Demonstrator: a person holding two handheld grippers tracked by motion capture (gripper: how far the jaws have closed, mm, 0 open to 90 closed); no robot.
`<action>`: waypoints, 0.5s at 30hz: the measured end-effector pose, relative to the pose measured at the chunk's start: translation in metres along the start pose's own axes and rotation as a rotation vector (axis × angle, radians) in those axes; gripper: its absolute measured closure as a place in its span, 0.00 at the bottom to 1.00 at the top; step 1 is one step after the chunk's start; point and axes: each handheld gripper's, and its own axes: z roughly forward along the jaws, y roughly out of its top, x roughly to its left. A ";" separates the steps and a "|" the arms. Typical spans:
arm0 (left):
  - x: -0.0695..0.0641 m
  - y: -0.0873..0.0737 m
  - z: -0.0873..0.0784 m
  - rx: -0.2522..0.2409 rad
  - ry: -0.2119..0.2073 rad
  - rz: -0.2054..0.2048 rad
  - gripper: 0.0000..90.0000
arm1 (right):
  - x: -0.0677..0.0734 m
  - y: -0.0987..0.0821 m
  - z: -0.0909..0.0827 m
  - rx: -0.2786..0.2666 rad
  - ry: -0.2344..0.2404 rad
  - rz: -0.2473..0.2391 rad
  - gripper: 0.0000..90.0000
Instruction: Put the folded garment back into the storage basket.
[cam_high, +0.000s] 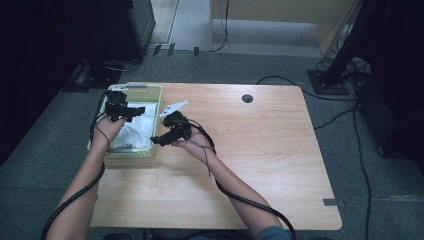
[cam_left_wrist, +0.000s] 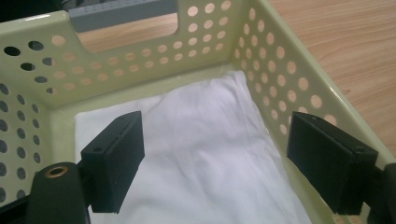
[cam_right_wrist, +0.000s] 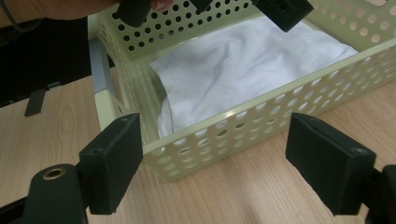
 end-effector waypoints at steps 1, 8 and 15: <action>-0.001 -0.001 0.000 -0.003 -0.005 -0.004 0.22 | 0.000 -0.001 -0.001 -0.003 -0.002 -0.004 0.21; -0.002 -0.005 -0.001 -0.007 -0.046 -0.004 0.22 | 0.000 -0.009 -0.009 -0.012 0.014 0.002 0.21; -0.006 -0.009 -0.004 -0.022 -0.083 0.022 0.01 | -0.001 -0.018 -0.011 0.005 0.006 -0.014 0.21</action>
